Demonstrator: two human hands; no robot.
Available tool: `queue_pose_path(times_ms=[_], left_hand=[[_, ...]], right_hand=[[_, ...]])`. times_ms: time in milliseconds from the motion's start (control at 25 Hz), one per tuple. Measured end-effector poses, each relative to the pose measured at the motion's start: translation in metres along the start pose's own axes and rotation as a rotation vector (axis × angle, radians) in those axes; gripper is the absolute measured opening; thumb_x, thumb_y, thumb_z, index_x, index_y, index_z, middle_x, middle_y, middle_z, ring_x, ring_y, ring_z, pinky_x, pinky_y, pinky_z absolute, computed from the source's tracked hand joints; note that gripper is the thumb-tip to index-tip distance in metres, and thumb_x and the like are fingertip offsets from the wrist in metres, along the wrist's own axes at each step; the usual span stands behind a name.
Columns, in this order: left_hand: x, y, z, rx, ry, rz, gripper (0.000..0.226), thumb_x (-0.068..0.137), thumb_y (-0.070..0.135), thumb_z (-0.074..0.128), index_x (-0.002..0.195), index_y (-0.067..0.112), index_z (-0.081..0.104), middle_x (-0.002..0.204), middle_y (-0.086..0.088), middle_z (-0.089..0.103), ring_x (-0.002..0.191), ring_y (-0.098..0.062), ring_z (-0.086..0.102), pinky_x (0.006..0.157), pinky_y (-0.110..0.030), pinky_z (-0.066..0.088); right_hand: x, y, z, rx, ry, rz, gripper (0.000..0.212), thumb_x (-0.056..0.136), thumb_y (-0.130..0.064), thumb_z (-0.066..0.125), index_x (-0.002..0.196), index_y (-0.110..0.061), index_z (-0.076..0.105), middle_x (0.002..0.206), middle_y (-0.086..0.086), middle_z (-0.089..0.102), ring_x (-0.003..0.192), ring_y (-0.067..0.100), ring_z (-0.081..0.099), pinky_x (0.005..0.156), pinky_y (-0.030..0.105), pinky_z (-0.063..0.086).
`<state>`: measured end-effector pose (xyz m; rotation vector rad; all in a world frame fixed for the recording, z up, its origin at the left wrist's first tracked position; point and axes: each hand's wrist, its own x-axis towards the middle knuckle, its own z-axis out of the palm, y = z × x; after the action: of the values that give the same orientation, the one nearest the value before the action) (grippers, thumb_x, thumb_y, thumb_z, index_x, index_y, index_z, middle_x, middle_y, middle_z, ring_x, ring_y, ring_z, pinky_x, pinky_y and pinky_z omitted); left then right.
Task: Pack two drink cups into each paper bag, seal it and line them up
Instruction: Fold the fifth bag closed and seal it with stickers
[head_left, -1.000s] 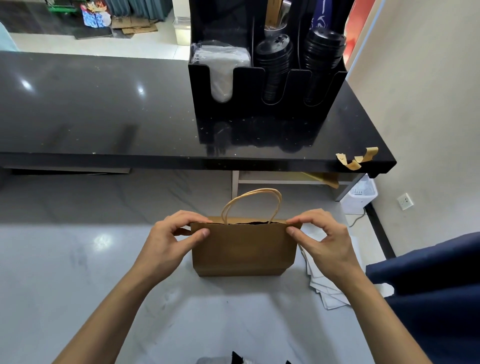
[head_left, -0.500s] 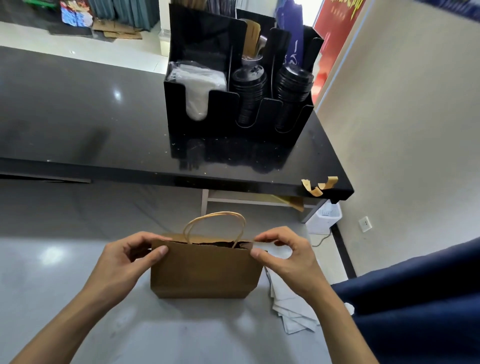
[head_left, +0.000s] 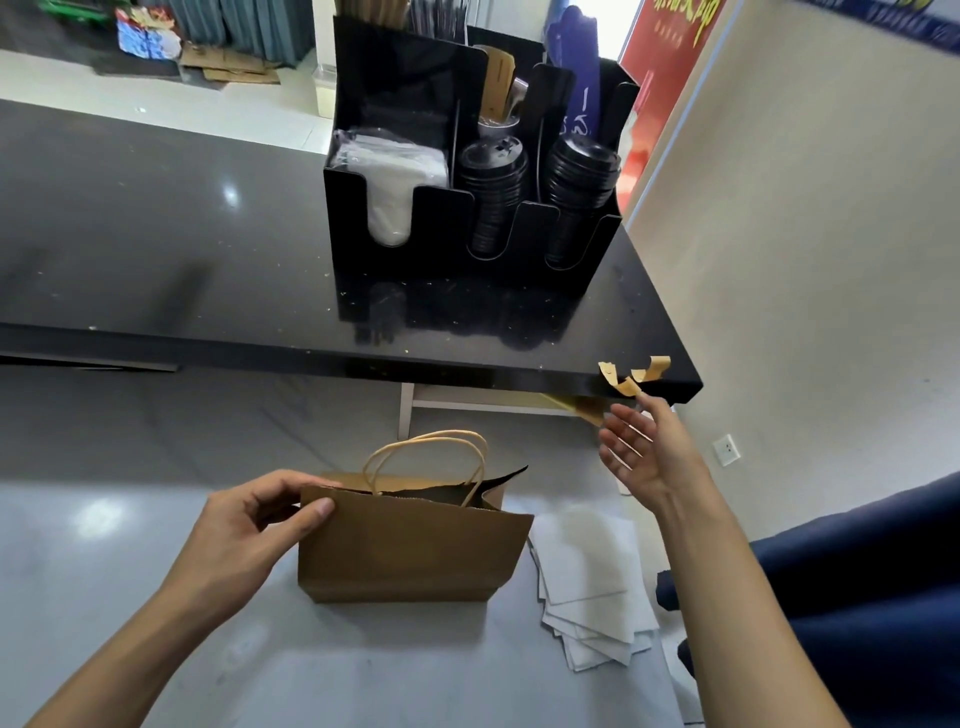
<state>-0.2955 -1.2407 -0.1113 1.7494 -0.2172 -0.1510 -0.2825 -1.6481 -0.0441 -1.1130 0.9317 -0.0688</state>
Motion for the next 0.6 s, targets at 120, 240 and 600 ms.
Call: queue_pose_path(times_ms=[120, 240, 600], left_hand=[[0.000, 0.000, 0.001, -0.006, -0.003, 0.001, 0.019, 0.083, 0.026, 0.072, 0.102, 0.028, 0.078, 0.097, -0.001, 0.077, 0.093, -0.017, 0.073, 0.081, -0.028, 0.060], [0.001, -0.001, 0.001, -0.020, -0.003, -0.003, 0.019, 0.083, 0.026, 0.072, 0.101, 0.027, 0.078, 0.097, -0.002, 0.077, 0.093, -0.017, 0.073, 0.081, -0.026, 0.059], [0.001, -0.004, 0.000, -0.019, -0.002, 0.000, 0.020, 0.084, 0.028, 0.073, 0.103, 0.028, 0.078, 0.097, -0.001, 0.077, 0.094, -0.018, 0.073, 0.081, -0.027, 0.060]], right_hand=[[0.004, -0.006, 0.005, 0.017, -0.065, 0.018, 0.037, 0.084, -0.046, 0.073, 0.099, -0.012, 0.076, 0.086, 0.003, 0.074, 0.081, 0.019, 0.071, 0.070, 0.032, 0.056], [0.007, -0.011, 0.010, 0.068, -0.087, 0.058, 0.038, 0.083, -0.048, 0.074, 0.097, -0.013, 0.077, 0.081, 0.002, 0.077, 0.083, 0.019, 0.072, 0.071, 0.033, 0.056], [0.011, -0.021, 0.026, -0.016, -0.025, 0.003, 0.011, 0.095, -0.025, 0.070, 0.088, -0.017, 0.068, 0.080, -0.002, 0.070, 0.074, 0.011, 0.066, 0.064, 0.028, 0.050]])
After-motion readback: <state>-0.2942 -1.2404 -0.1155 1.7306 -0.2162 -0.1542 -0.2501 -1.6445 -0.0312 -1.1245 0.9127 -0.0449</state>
